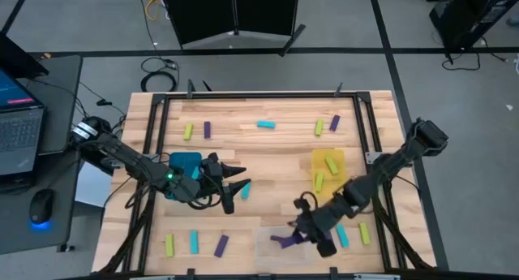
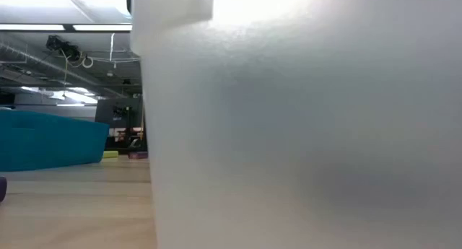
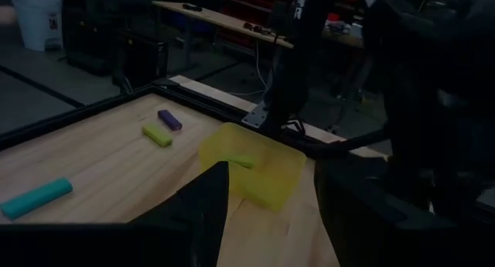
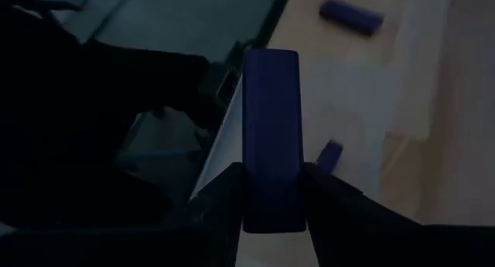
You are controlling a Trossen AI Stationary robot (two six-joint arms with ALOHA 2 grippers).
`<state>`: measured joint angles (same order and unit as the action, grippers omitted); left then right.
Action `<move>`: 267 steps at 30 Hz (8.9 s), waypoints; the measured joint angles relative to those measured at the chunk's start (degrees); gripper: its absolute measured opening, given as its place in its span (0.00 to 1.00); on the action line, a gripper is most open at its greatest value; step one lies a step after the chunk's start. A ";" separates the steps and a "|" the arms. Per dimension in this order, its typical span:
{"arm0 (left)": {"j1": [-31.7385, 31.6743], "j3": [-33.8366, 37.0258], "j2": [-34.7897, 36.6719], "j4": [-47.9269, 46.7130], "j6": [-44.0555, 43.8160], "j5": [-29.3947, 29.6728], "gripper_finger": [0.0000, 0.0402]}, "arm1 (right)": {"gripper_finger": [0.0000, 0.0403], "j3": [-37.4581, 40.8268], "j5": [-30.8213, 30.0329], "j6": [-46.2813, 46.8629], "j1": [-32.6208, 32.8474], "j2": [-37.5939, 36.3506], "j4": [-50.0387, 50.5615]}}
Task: Sort blocks
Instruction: Put the violet block into the transparent bin, then put the light blue block into the blue bin, then put the violet block into the transparent bin
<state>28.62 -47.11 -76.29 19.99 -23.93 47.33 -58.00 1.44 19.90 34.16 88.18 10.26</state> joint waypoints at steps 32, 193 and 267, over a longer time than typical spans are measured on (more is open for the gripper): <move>-4.67 -0.20 -9.01 -17.18 -28.97 1.18 0.49 | 0.63 -0.07 -33.55 -12.87 0.68 -19.81 6.34; -5.30 -21.75 -1.71 -39.76 7.06 10.94 0.80 | 0.67 -0.09 1.08 -18.72 -82.18 -15.80 27.00; -27.56 14.14 12.15 0.86 13.23 -14.60 0.70 | 0.29 19.78 -20.26 21.79 -76.37 -1.87 19.68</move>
<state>1.06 -32.97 -64.14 20.85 -10.70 32.73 -38.22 -18.82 41.69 -42.20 86.30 29.95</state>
